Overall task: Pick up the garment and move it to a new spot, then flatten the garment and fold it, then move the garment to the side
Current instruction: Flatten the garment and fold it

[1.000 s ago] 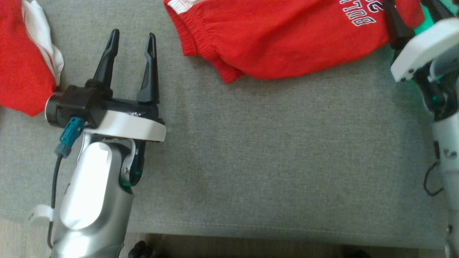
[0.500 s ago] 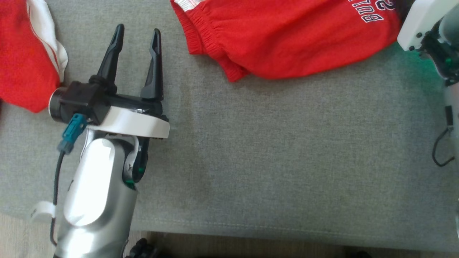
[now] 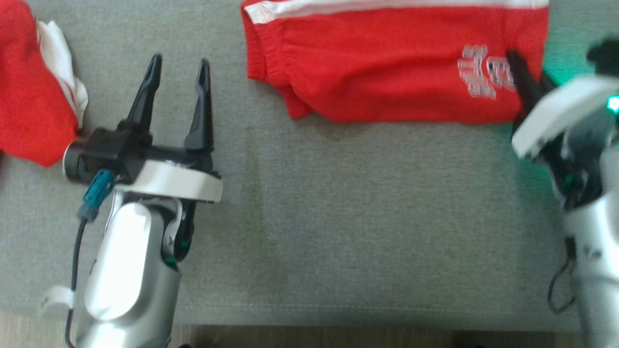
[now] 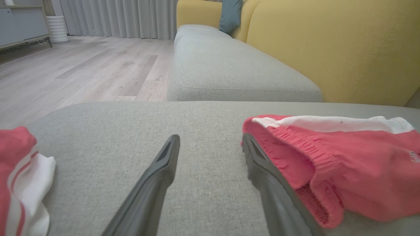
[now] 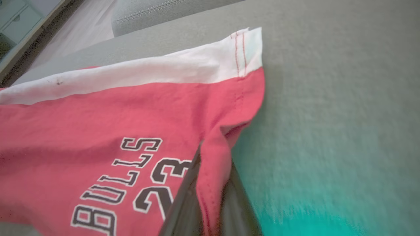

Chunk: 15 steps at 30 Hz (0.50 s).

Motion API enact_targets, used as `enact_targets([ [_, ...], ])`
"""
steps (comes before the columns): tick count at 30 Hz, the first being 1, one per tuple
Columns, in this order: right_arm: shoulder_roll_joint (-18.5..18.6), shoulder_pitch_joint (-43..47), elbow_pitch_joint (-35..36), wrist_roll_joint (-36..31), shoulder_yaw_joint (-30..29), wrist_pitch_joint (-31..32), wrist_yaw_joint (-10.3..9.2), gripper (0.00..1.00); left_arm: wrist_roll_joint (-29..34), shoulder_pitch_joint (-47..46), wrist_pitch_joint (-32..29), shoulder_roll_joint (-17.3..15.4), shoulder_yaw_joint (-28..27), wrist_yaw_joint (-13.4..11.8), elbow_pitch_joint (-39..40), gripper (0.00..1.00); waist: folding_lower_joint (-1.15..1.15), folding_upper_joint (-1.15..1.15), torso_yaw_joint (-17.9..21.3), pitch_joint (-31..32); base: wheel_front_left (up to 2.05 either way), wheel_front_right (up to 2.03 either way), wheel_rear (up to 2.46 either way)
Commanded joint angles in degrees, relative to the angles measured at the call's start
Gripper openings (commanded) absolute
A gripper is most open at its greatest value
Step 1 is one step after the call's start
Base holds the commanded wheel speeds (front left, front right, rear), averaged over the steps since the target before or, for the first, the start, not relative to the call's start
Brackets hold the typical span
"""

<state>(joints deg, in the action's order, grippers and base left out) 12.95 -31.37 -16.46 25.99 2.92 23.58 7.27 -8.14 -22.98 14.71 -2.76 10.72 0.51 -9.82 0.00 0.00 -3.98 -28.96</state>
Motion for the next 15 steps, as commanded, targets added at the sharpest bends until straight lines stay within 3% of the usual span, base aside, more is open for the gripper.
enact_targets([
  [1, -1.1, 3.2, 2.2, -0.4, -0.2, -0.4, 0.22, 0.00, 0.5, 0.8, 0.3, -0.9, -2.1, 0.0, 1.9, 1.00, 0.00, 0.00, 0.9, 1.1, 0.00, 0.00, 0.00],
  [8, -3.7, 12.2, 8.4, -4.2, -5.4, -2.9, 0.22, 0.00, 0.8, 3.5, 0.3, -0.9, -1.8, 0.2, 1.9, 1.00, 0.00, 0.00, 2.3, 3.6, 0.00, 0.00, 0.00],
  [15, -4.0, 12.9, 9.4, -7.9, -7.5, -3.4, 0.22, 0.00, 0.9, 4.4, 0.3, -0.9, -1.1, 0.3, 1.4, 1.00, 0.00, 0.00, 2.9, 5.0, 0.00, 0.00, 0.00],
])
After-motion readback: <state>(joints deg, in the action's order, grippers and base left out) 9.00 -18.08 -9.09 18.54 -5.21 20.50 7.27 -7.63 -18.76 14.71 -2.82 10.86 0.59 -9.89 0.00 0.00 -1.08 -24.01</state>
